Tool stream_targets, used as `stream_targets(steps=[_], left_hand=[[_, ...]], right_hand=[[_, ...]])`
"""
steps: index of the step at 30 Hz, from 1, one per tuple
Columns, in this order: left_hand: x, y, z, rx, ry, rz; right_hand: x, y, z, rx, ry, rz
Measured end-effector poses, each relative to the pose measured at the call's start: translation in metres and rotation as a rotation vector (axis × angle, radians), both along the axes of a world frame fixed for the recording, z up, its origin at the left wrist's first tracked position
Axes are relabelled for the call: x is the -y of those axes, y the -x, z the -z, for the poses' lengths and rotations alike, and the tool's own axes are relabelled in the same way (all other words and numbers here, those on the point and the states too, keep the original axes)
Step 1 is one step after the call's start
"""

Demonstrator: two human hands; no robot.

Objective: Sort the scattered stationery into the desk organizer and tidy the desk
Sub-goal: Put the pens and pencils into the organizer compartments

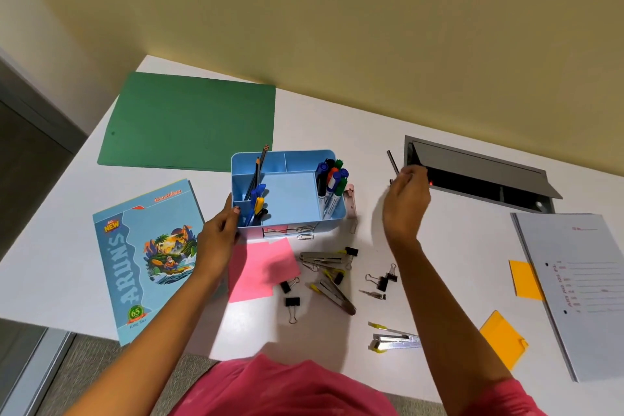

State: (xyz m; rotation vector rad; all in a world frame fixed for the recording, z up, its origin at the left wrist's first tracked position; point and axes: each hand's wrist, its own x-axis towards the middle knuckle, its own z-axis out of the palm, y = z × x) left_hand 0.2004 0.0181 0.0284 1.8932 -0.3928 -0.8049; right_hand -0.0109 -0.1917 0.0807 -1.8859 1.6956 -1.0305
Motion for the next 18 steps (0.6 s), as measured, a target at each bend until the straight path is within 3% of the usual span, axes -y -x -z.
stream_targets(steps=[6, 18], left_hand=[[0.001, 0.003, -0.009, -0.015, -0.004, -0.014], [0.001, 0.005, -0.011, -0.011, -0.004, -0.019]], right_hand=[[0.007, 0.058, 0.067, -0.378, -0.361, 0.079], [-0.003, 0.049, 0.07, -0.503, -0.647, 0.131]])
